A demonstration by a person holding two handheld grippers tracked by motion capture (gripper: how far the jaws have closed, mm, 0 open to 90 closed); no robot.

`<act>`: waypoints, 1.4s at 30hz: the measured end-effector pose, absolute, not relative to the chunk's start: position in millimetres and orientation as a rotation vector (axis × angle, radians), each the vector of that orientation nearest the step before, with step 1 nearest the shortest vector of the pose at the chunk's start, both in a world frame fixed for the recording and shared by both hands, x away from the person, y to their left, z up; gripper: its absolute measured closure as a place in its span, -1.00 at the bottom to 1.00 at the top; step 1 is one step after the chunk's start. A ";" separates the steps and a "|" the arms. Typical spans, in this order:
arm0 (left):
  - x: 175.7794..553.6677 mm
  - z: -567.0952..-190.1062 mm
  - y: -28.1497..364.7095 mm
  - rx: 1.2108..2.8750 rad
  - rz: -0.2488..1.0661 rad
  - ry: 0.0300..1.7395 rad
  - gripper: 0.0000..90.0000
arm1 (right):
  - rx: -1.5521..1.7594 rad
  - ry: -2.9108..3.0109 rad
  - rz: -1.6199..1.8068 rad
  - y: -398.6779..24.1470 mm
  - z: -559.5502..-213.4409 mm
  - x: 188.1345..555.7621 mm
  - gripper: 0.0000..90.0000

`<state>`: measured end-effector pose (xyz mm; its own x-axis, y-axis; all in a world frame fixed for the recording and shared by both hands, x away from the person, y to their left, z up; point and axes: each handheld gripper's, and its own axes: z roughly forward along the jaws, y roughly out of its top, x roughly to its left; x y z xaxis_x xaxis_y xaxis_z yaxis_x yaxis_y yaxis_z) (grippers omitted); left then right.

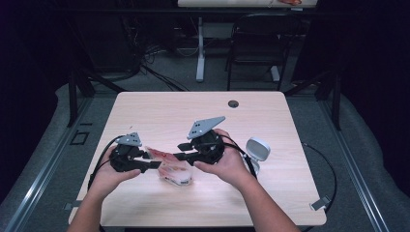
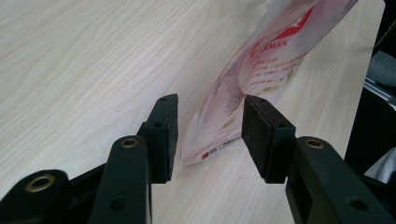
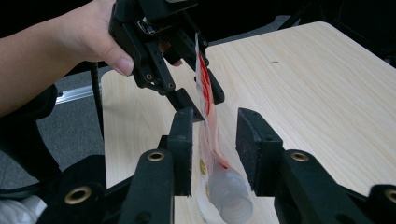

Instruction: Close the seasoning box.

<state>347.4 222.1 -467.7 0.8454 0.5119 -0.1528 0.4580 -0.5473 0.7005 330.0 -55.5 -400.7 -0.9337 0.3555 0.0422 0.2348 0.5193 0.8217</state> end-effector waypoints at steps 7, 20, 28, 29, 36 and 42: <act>345.5 -460.1 230.0 2.215 0.119 0.716 0.18 | 0.535 2.583 1.422 -61.4 -396.7 328.0 0.36; 346.9 -452.5 247.4 2.186 0.132 0.753 0.17 | 0.615 2.467 1.400 -86.1 -394.9 327.3 0.16; 348.6 -456.1 254.5 2.180 0.127 0.786 0.17 | 0.727 2.370 1.374 -102.7 -396.0 329.8 0.06; 348.9 -455.9 254.7 2.178 0.130 0.788 0.17 | 0.738 2.364 1.369 -104.3 -396.1 330.3 0.06; 347.4 -453.7 256.5 2.171 0.142 0.793 0.17 | 0.789 2.330 1.381 -115.0 -397.1 331.7 0.08; 345.9 -451.5 261.1 2.163 0.151 0.802 0.17 | 0.813 2.326 1.349 -122.9 -397.5 332.7 0.08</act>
<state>345.9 261.1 -451.5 0.7915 0.5917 -0.1532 0.4952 -0.4739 0.7281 332.7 -122.9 -397.5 -0.7825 0.6227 -0.0001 0.3094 0.3889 0.8678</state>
